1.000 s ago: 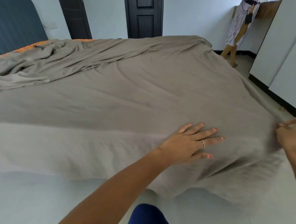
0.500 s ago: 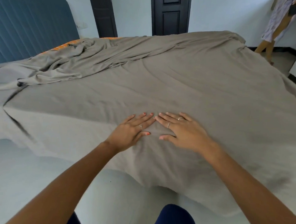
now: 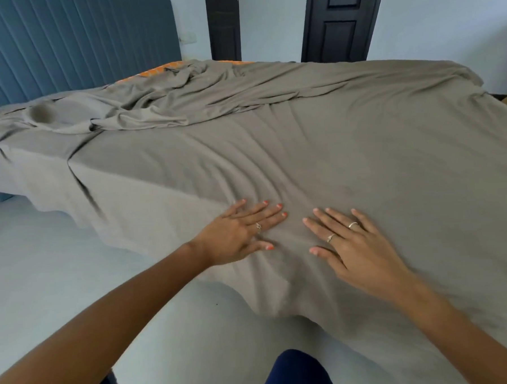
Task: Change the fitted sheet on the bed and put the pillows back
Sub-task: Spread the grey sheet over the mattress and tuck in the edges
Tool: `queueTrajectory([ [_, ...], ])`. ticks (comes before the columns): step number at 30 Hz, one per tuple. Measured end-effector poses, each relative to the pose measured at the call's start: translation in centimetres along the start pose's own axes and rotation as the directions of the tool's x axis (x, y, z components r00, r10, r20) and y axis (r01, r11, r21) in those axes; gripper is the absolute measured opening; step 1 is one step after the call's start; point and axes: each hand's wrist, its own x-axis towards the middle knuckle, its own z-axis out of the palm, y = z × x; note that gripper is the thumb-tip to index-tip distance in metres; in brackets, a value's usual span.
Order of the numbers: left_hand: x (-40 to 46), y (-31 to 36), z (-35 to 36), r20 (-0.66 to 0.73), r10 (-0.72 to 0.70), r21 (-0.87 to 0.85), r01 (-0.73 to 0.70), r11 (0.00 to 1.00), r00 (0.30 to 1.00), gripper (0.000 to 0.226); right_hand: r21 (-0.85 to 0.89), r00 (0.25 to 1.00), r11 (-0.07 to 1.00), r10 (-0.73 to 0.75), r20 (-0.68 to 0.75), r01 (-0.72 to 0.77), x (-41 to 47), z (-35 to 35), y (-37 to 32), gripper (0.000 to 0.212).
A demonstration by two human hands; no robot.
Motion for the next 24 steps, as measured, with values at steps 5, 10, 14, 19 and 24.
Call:
queueTrajectory([
  [5,-4.5,-9.0,-0.8,0.022,-0.501,-0.065,0.501,0.863,0.865,0.066,0.052,0.994,0.998,-0.042,0.105,0.037,7.0,-0.6,-5.2,0.081],
  [10,-8.9,-19.2,-0.3,0.055,-0.988,-0.515,0.852,0.093,0.141,0.069,0.131,0.964,0.979,-0.182,0.194,0.159,16.8,2.0,-11.9,0.068],
  [14,-10.5,-26.8,0.8,0.221,-0.971,-0.619,0.755,-0.216,-0.096,0.075,0.118,0.983,0.979,-0.172,0.059,0.164,23.2,4.0,-16.0,0.052],
  [19,-11.5,-32.0,3.4,0.291,-0.955,-0.702,0.666,-0.254,-0.057,0.055,-0.075,0.957,0.973,-0.227,-0.180,0.217,25.1,4.7,-19.0,0.025],
  [24,-14.2,-30.7,2.9,0.215,-0.977,-0.785,0.597,-0.167,0.009,0.041,-0.145,0.922,0.925,-0.369,-0.115,0.352,24.9,4.2,-20.9,0.031],
])
